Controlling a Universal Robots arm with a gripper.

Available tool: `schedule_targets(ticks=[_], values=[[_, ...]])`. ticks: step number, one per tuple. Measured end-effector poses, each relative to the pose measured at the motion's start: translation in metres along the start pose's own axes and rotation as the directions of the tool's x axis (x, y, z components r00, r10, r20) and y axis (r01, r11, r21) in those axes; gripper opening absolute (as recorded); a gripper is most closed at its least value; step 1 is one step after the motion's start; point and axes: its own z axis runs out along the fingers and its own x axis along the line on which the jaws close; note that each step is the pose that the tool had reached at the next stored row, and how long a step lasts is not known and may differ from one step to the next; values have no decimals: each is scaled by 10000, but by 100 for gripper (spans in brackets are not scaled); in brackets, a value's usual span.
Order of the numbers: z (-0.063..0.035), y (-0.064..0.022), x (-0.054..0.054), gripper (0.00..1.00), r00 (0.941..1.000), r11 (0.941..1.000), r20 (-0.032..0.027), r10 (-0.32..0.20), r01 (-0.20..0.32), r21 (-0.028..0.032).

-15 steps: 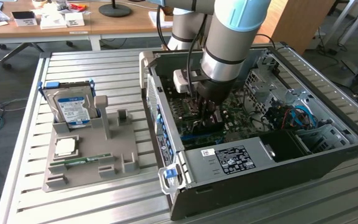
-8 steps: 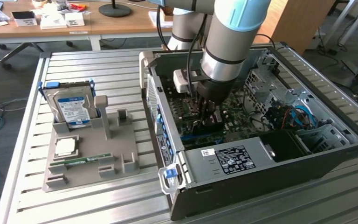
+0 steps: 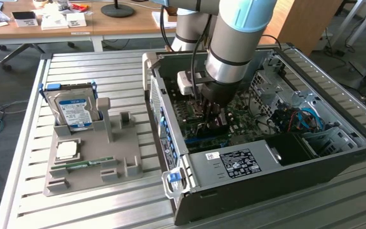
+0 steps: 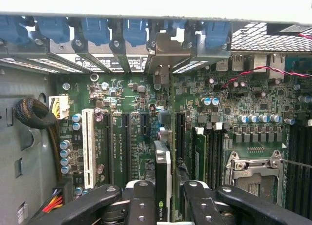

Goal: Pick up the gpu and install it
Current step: 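Insert the gpu into the slot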

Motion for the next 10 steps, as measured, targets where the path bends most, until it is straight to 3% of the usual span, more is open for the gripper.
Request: schedule_targets(ticks=[10], values=[[21,6,3,27,10000,10000,4,0,0,0]])
